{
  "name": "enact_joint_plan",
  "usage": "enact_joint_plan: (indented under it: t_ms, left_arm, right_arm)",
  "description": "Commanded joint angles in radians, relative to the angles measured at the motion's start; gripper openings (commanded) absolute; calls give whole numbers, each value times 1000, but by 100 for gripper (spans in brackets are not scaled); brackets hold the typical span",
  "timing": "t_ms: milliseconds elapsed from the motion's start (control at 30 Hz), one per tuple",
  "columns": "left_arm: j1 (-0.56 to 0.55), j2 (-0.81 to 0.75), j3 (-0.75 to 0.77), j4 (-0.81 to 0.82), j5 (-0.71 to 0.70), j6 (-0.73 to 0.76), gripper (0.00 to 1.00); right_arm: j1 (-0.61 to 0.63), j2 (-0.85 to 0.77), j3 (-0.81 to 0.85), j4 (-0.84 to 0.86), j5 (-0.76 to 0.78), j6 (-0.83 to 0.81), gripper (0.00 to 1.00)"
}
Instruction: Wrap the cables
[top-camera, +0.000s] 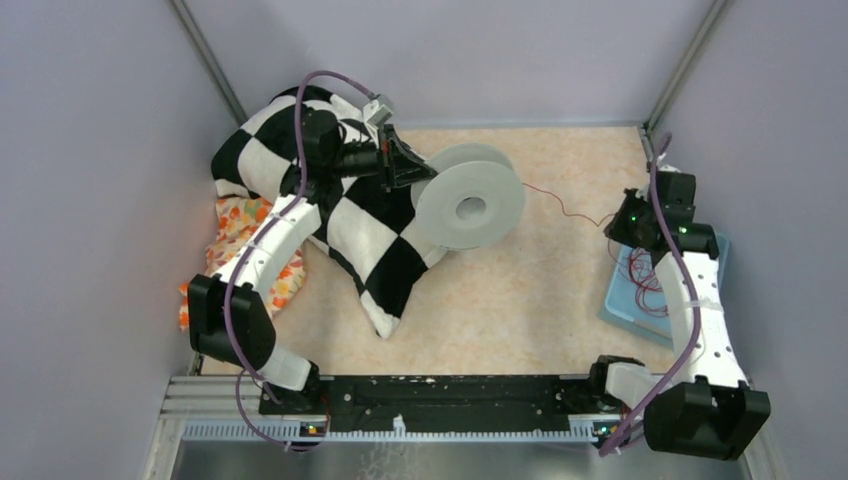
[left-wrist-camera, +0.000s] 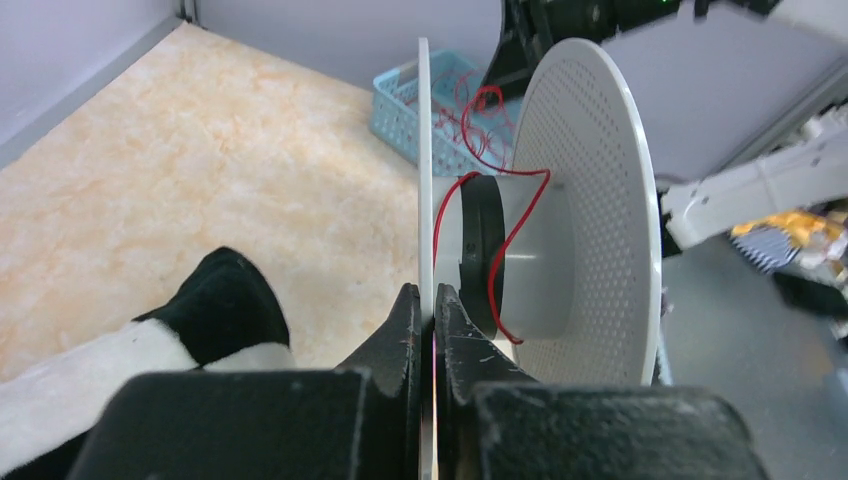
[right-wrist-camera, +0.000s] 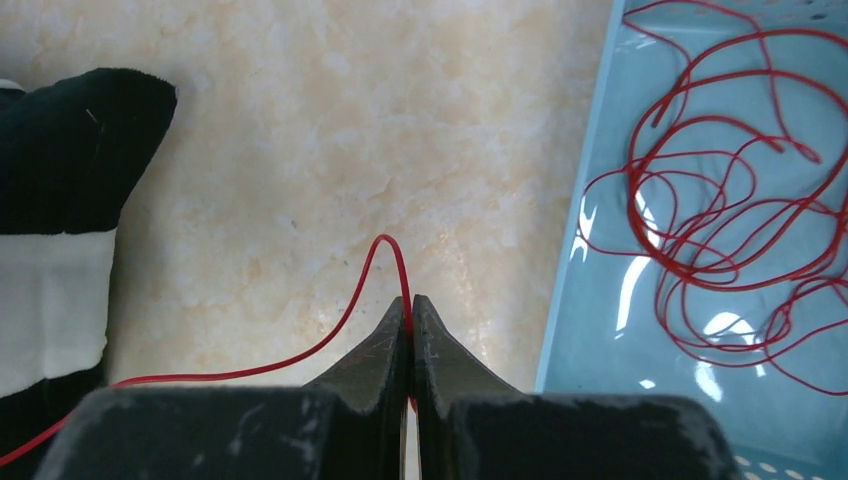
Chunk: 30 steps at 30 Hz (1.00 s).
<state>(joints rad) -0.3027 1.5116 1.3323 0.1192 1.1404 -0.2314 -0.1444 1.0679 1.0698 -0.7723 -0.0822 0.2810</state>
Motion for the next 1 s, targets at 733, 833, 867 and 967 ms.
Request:
enact_joint_plan:
  t_ms: [733, 833, 867, 967]
  left_arm:
    - [7, 79, -124, 664, -779, -749, 0]
    - [-5, 58, -124, 603, -822, -708, 0]
    - [-12, 49, -122, 571, -838, -686, 0]
    - [-39, 25, -118, 492, -881, -611, 0]
  right_arm:
    - [800, 34, -86, 71, 313, 377, 0]
    - [881, 118, -25, 73, 363, 375, 0]
    - [906, 142, 1, 72, 377, 370, 0]
    - [953, 213, 84, 71, 406, 341, 0]
